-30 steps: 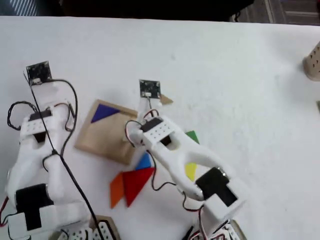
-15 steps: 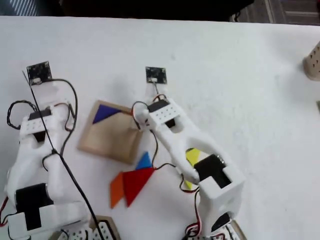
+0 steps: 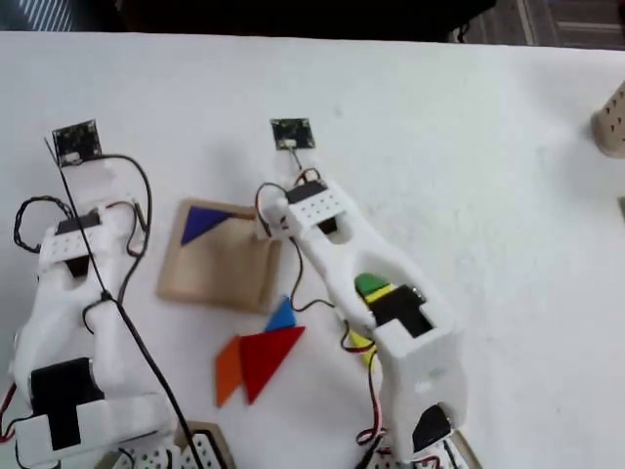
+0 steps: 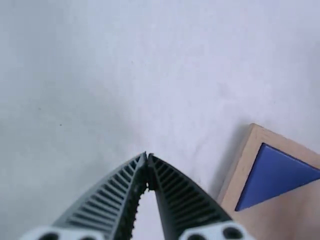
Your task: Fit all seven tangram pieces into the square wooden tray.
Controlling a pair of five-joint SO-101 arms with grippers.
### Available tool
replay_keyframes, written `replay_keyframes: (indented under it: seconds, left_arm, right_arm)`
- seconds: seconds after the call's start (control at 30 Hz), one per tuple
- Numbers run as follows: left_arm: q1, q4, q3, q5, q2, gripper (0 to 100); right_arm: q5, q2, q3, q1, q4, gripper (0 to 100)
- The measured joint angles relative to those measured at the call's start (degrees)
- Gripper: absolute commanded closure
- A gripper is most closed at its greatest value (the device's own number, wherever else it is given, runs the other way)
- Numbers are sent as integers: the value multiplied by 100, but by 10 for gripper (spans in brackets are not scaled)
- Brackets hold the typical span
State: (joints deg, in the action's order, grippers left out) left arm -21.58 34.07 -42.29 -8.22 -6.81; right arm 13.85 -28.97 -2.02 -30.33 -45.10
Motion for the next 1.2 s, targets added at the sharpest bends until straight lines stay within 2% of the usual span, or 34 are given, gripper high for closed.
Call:
replay_keyframes:
  seconds: [0.17,0.33,0.53,0.6,0.7,0.93,1.2]
  left_arm:
    - [0,0,0,0,0,976]
    - [0,0,0,0,0,976]
    - [0,0,0,0,0,976]
    - [0,0,0,0,0,976]
    - [0,0,0,0,0,976]
    - [0,0,0,0,0,976]
    - [0,0,0,0,0,976]
  right_arm:
    - [-905,-185,580,44,-651,914]
    - [-1714,457,844,273,-2268,907]
    - [-1820,1477,369,774,-2769,697]
    - [-1846,1705,141,958,-2796,680]
    - [-1846,1925,-149,1020,-2813,730]
    - [-1829,2180,-870,1002,-2813,980]
    - [-1319,2989,-1996,501,-2558,981]
